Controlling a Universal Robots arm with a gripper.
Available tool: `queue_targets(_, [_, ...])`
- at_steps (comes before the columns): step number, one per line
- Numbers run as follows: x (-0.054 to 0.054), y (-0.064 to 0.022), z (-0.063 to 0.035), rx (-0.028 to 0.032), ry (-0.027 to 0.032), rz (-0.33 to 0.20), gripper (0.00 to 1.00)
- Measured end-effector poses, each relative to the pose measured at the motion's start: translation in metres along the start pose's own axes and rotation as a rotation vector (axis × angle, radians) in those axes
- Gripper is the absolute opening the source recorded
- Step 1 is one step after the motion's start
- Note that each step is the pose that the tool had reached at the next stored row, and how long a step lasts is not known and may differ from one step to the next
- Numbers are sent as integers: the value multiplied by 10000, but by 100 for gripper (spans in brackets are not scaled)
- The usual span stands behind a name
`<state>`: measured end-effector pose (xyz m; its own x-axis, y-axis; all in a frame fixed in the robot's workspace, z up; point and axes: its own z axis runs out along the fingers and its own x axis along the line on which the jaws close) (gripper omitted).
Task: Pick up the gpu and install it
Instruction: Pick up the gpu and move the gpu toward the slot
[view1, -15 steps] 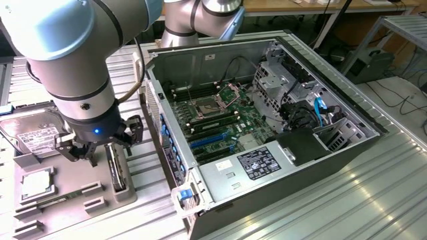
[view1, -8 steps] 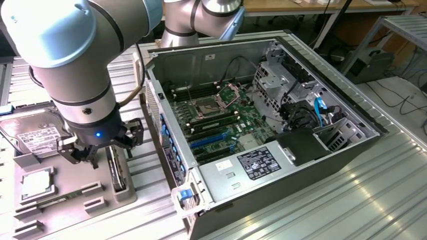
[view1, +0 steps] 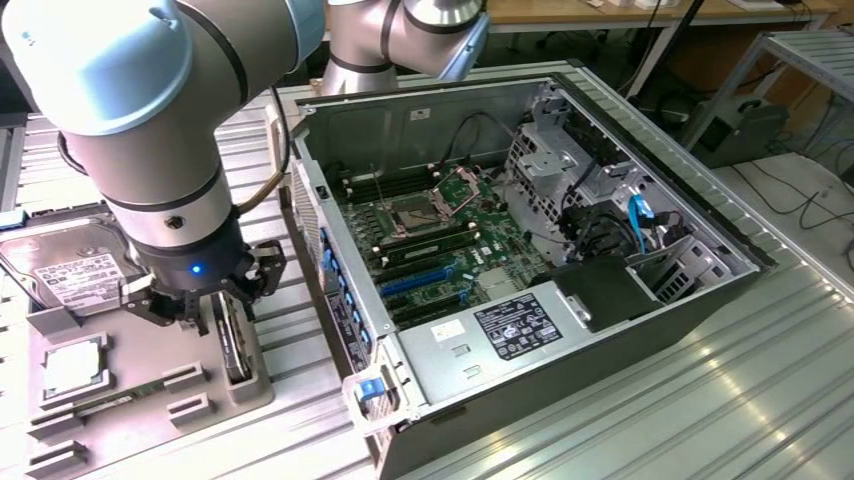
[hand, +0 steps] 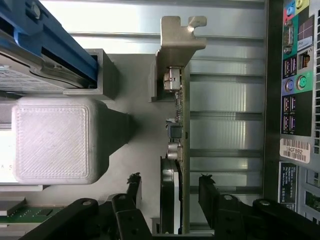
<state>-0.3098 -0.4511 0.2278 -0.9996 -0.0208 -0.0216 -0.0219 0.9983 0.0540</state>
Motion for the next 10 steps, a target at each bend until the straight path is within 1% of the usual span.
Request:
queue_targets(1, [0, 0, 0, 0, 0, 0, 51])
queue_targets(5, [0, 0, 0, 0, 0, 0, 50])
queue_targets(6, [0, 0, 0, 1, 0, 0, 43])
queue_targets(10, [0, 0, 0, 0, 0, 0, 43])
